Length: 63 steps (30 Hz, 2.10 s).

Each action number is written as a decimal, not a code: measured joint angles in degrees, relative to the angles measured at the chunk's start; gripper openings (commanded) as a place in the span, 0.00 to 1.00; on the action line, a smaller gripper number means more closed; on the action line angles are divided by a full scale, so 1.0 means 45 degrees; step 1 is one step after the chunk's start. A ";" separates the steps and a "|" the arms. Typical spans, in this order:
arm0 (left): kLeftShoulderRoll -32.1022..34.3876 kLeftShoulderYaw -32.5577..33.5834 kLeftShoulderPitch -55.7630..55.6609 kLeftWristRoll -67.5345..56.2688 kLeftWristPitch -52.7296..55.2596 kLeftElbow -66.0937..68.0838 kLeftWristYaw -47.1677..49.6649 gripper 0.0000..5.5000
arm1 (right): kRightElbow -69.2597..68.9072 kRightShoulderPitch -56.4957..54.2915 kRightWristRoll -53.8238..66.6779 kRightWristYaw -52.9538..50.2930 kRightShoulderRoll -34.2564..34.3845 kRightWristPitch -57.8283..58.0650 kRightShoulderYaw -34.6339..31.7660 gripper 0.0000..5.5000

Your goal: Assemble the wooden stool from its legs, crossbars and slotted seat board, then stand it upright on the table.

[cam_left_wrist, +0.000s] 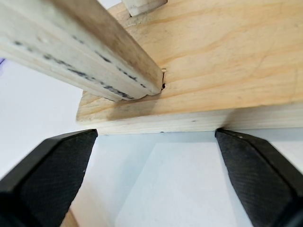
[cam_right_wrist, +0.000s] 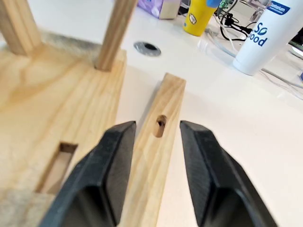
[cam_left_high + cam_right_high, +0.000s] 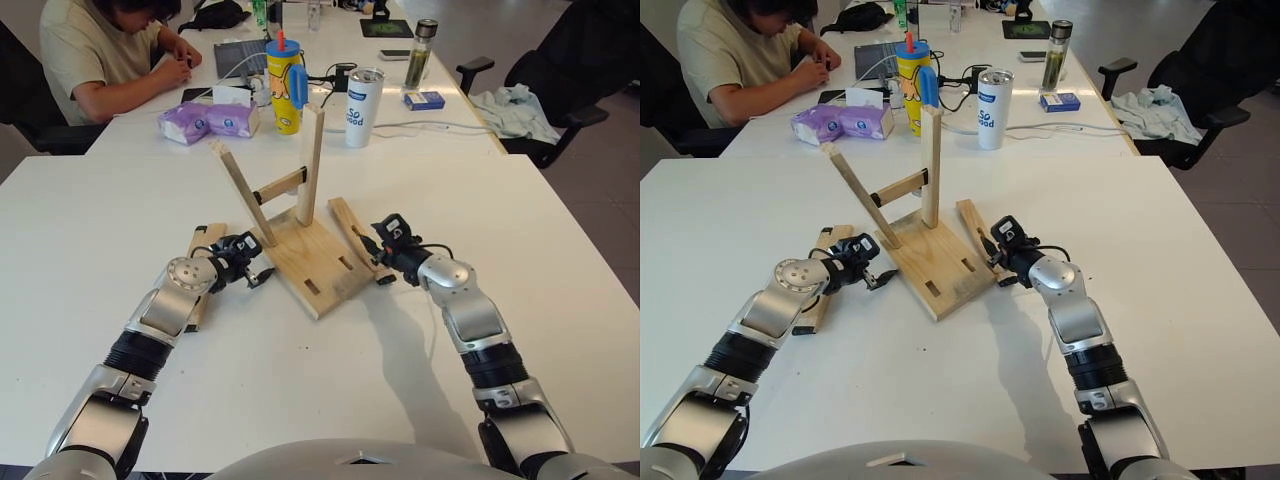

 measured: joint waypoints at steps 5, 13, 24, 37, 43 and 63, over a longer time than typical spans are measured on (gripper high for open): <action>0.0000 -0.0007 -0.0089 0.0133 -0.0081 0.0109 -0.0116 0.84 | 0.0678 -0.0224 -0.1241 -0.0053 -0.0194 -0.0433 0.1031 0.31; 0.0004 0.0136 -0.0155 0.0262 -0.0101 0.0295 -0.0197 0.84 | -0.0264 -0.0168 -0.2112 0.1187 -0.0891 0.0218 0.2155 0.31; 0.0002 0.0501 0.0257 0.0304 0.0110 -0.0292 0.0223 0.84 | -0.1362 0.0493 -0.1772 0.1030 -0.0602 0.0576 0.1717 0.31; 0.1289 0.6251 0.1643 -0.0588 0.2583 -0.3991 0.2149 0.84 | -0.3050 0.1600 0.1070 -0.0678 0.1105 0.1458 -0.1556 0.31; 0.1755 0.5918 0.1458 -0.0753 0.1571 -0.0164 0.0989 0.84 | -0.2759 0.1557 0.1639 -0.0812 0.1471 0.1722 -0.1765 0.31; 0.1526 0.5066 0.1380 -0.1495 0.1259 0.1162 -0.0437 0.84 | -0.2528 0.1464 0.1980 -0.0748 0.1436 0.1867 -0.1152 0.31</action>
